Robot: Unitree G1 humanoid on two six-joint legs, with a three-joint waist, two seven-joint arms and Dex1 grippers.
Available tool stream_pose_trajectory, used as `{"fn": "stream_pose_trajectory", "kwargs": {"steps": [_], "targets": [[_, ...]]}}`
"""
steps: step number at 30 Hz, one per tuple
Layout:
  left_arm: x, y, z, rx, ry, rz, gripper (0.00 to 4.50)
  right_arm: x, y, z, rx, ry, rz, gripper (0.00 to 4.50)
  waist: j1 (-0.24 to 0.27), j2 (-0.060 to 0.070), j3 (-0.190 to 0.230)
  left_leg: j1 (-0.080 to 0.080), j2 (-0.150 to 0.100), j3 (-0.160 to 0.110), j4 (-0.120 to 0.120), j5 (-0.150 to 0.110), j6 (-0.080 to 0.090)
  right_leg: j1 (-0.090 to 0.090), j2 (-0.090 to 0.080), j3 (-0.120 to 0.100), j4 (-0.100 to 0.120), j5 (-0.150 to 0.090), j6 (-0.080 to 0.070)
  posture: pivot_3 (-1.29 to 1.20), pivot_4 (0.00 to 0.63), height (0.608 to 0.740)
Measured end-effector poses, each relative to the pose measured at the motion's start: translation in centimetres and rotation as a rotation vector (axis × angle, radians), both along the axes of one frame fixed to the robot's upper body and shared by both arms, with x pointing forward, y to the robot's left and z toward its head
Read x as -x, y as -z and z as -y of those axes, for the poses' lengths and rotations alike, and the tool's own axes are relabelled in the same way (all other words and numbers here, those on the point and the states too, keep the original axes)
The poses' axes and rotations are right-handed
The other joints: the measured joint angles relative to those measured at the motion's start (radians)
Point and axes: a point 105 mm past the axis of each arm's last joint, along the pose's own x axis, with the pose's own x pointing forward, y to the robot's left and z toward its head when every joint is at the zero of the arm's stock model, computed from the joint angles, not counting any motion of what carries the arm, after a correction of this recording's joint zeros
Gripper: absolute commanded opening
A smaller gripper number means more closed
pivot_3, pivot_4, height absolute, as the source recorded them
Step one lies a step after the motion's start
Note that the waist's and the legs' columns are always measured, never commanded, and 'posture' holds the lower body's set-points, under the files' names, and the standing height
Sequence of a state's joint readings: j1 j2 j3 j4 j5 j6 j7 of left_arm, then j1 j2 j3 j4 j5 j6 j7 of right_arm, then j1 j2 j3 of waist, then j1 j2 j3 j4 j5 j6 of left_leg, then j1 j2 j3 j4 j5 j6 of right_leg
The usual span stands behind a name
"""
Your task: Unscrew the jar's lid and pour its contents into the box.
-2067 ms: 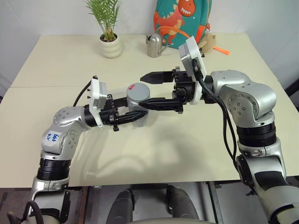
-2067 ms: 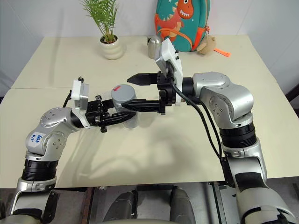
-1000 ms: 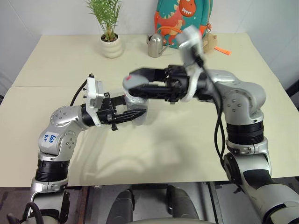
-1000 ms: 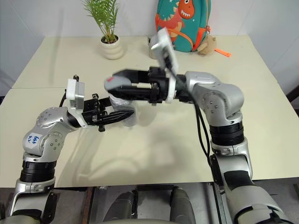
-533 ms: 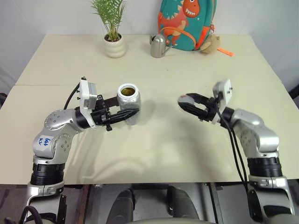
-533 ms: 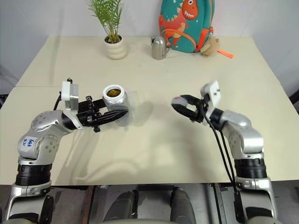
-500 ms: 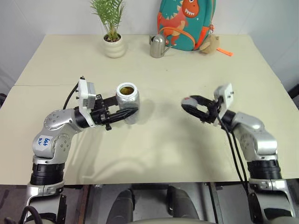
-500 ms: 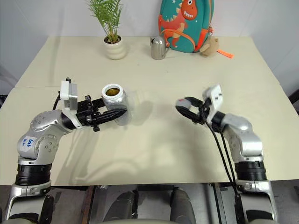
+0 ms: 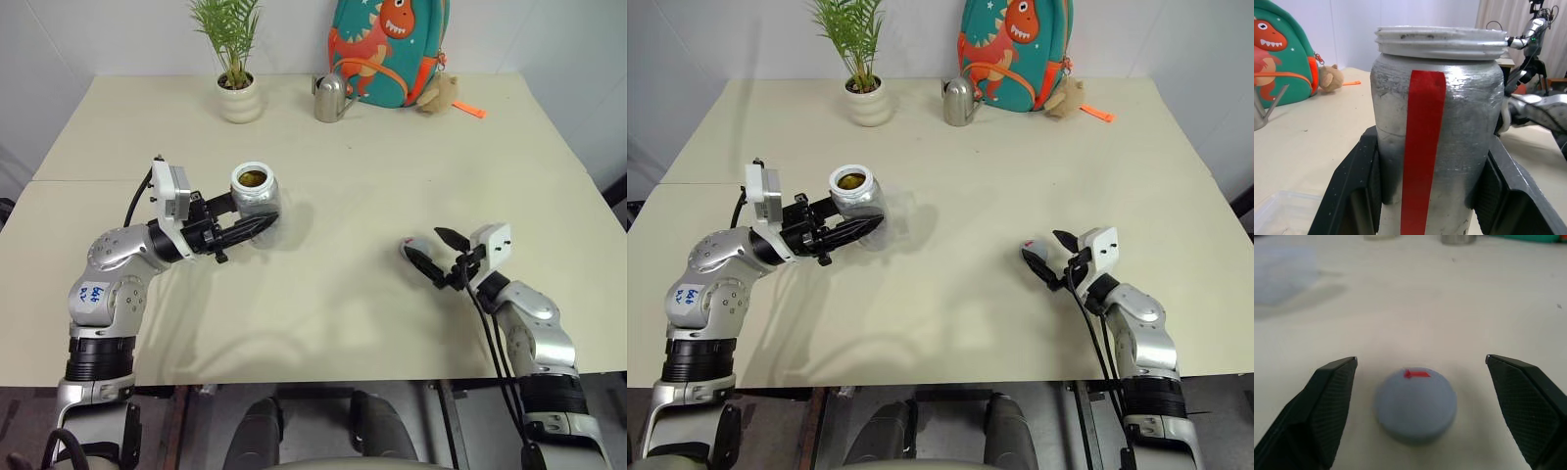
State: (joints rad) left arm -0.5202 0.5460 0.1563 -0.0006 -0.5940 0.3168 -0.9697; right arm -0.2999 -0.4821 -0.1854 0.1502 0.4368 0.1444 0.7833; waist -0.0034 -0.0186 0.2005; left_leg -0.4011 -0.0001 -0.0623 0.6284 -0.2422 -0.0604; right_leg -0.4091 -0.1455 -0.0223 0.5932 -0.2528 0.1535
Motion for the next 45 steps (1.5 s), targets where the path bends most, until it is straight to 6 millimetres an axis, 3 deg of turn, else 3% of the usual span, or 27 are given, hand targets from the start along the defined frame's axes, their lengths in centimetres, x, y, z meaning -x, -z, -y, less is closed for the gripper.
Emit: {"fn": "stream_pose_trajectory", "kwargs": {"steps": [4,7,10,14,18,22,25,29,31,35,37,41,45], "targets": [[-1.5,-1.5,0.1,0.038,-0.015,0.017,1.93,0.1,-5.2,-0.8,0.053,-0.105,0.068,4.48,0.001,0.0,0.0,0.0,0.0,0.0,0.001,0.0,0.0,0.0,0.0,0.0,-0.001,0.001,0.001,0.0,0.15,0.74],[-2.6,-2.8,0.0,0.049,-0.034,0.045,1.93,0.6,-8.4,-3.3,0.108,-0.238,0.122,4.48,-0.002,0.0,0.0,0.0,0.0,0.0,0.0,0.0,0.001,0.0,0.001,0.0,-0.001,0.001,0.001,0.0,0.15,0.74],[-4.2,-2.9,-0.9,0.04,-0.083,0.031,1.93,0.8,-9.7,-5.7,0.167,-0.358,0.143,4.48,-0.001,0.0,0.0,-0.001,0.0,0.001,0.0,0.0,0.001,0.0,0.001,0.0,-0.001,0.001,0.001,0.0,0.15,0.74],[-6.8,-3.3,-2.9,0.084,-0.191,-0.065,1.93,0.5,-11.0,-7.6,0.24,-0.436,0.178,4.48,0.0,-0.001,0.0,-0.003,0.0,0.001,0.001,-0.001,0.002,-0.001,0.001,0.0,-0.001,0.002,0.003,0.0,0.15,0.74],[-8.1,-3.8,-5.2,-0.02,-0.315,-0.049,1.93,0.7,-12.0,-8.8,0.26,-0.484,0.213,4.48,0.001,-0.001,0.0,-0.004,0.0,0.002,0.0,-0.001,0.002,-0.001,0.001,0.0,-0.003,0.002,0.004,0.0,0.15,0.74],[-9.3,-2.2,-6.7,-0.232,-0.479,0.02,1.93,0.7,-11.3,-9.6,0.264,-0.51,0.185,4.48,0.002,-0.001,0.0,-0.004,0.0,0.004,0.0,-0.002,0.001,-0.001,0.001,0.0,-0.004,0.002,0.004,0.0,0.15,0.74],[-10.2,-1.8,-7.5,-0.381,-0.61,0.154,1.93,0.8,-11.3,-9.9,0.232,-0.511,0.17,4.48,0.003,-0.001,0.001,-0.004,0.0,0.004,0.0,-0.002,0.001,-0.002,0.001,0.001,-0.003,0.002,0.004,0.0,0.15,0.74],[-10.8,-4.3,-7.9,-0.469,-0.765,0.413,1.93,0.4,-11.5,-9.8,0.201,-0.473,0.166,4.48,0.003,-0.002,0.001,-0.004,0.0,0.005,0.0,-0.002,0.001,-0.002,0.001,0.001,-0.003,0.002,0.005,0.0,0.15,0.74],[-10.5,-5.4,-8.5,-0.653,-0.838,0.635,1.93,0.5,-11.5,-9.6,0.198,-0.463,0.167,4.48,0.002,-0.002,0.001,-0.004,0.0,0.005,0.0,-0.002,0.001,-0.002,0.001,0.002,-0.003,0.002,0.005,0.0,0.15,0.74],[-10.4,-5.8,-8.8,-1.035,-0.896,1.052,1.93,0.4,-11.0,-9.3,0.183,-0.44,0.153,4.48,0.003,-0.002,0.001,-0.003,0.0,0.008,-0.001,-0.002,0.001,-0.003,0.001,0.004,-0.003,0.002,0.005,0.0,0.15,0.74],[-10.5,-6.1,-8.2,-1.175,-0.891,1.275,1.93,0.6,-11.1,-9.5,0.179,-0.44,0.163,4.48,0.005,-0.002,0.001,-0.004,0.0,0.008,-0.001,-0.004,0.004,-0.004,0.001,0.004,-0.003,0.003,0.006,0.0,0.15,0.74],[-10.2,-7.0,-5.5,-1.262,-0.8,1.68,1.93,0.8,-11.2,-10.1,0.161,-0.448,0.176,4.48,0.015,-0.002,0.001,-0.004,0.0,0.008,-0.001,-0.005,0.005,-0.004,0.001,0.005,-0.003,0.003,0.007,0.0,0.15,0.74],[-9.9,-5.3,-4.0,-1.284,-0.656,1.895,1.93,0.9,-10.8,-10.3,0.147,-0.44,0.17,4.48,0.017,-0.002,0.001,-0.004,0.0,0.009,-0.001,-0.005,0.005,-0.004,0.001,0.005,-0.003,0.003,0.007,0.0,0.15,0.74]]}}
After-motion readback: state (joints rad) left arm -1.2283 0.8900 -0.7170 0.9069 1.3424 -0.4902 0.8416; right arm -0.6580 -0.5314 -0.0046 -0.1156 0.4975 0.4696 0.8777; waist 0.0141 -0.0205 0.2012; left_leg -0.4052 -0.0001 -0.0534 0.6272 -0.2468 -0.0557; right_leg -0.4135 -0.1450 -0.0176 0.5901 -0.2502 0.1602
